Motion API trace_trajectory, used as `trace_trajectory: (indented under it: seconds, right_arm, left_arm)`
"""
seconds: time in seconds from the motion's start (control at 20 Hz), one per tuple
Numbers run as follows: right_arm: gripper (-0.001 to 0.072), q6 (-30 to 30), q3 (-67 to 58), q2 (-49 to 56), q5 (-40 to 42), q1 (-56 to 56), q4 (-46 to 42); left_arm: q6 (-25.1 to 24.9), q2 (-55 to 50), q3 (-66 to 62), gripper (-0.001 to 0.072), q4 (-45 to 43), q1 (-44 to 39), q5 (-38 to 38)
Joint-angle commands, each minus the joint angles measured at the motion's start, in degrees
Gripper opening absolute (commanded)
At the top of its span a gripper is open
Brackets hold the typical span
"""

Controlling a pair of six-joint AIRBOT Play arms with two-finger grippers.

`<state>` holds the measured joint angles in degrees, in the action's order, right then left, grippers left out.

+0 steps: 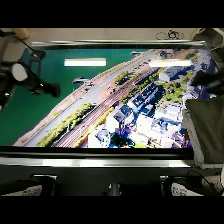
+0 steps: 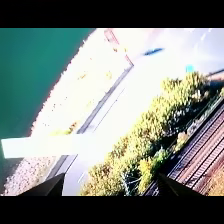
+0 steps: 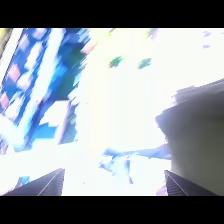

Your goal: Fold the shirts.

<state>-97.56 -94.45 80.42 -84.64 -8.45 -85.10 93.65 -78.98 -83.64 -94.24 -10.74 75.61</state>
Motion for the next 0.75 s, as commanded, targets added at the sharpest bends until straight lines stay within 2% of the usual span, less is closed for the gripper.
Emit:
trace_trajectory:
  seconds: [0.0, 0.7]
  right_arm:
    - [0.067, -1.9, -1.0, 9.2, -8.4, 9.0, 4.9]
    - [0.0668, -1.9, -1.0, 10.2, -9.9, 9.0, 5.0]
  left_arm:
    - [6.7, 1.1, 7.5, 0.0713, -3.0, -3.6, -3.9]
    - [6.7, 1.2, 8.1, 0.0715, -3.7, -3.3, -5.6]
